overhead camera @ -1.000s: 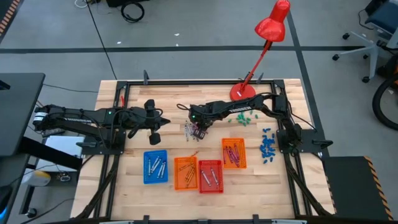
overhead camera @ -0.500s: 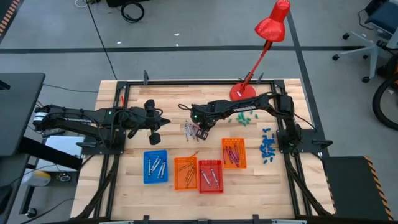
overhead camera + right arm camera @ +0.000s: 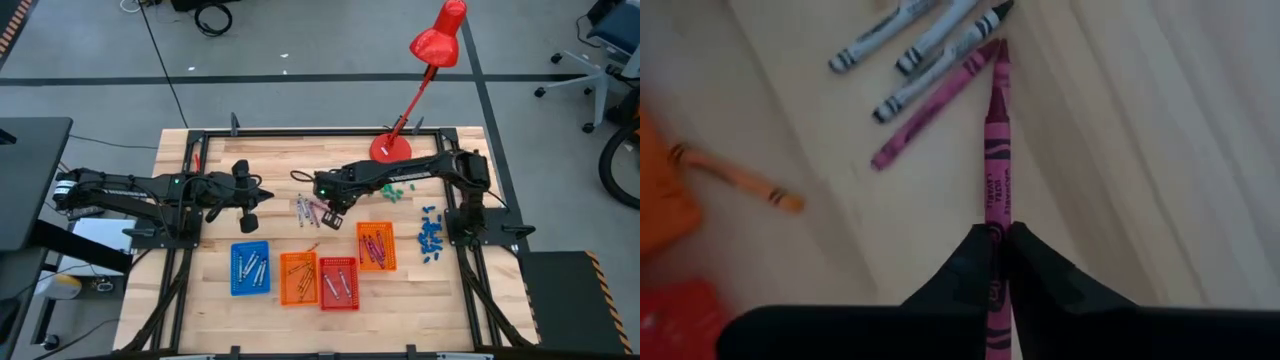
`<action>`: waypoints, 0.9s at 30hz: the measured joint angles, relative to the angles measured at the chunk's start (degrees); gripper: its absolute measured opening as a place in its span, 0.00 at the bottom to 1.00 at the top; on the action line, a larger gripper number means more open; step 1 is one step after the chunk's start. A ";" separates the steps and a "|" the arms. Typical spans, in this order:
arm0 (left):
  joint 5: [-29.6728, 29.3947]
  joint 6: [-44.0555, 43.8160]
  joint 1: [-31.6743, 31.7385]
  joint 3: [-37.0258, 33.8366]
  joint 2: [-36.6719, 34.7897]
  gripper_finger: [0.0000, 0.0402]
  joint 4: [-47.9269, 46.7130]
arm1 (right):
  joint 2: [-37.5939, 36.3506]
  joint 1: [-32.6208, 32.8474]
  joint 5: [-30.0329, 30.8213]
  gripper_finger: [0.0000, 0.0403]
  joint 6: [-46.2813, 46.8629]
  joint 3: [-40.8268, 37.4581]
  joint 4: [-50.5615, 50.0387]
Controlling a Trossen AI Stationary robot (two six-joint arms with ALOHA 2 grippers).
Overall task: Sort crayons
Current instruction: Put the red crayon into the right orange bin
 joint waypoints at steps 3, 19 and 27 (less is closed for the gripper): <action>0.02 0.00 -0.03 0.00 -0.01 0.02 -0.19 | -2.41 2.02 1.46 0.08 2.85 0.00 -5.09; 0.02 -2.79 -0.03 0.00 0.01 0.02 -0.26 | -7.64 17.38 7.10 0.08 26.78 -0.60 -27.92; 0.02 -3.06 -0.03 0.00 -0.01 0.02 -0.23 | -7.61 21.54 5.13 0.08 34.15 -9.02 -21.38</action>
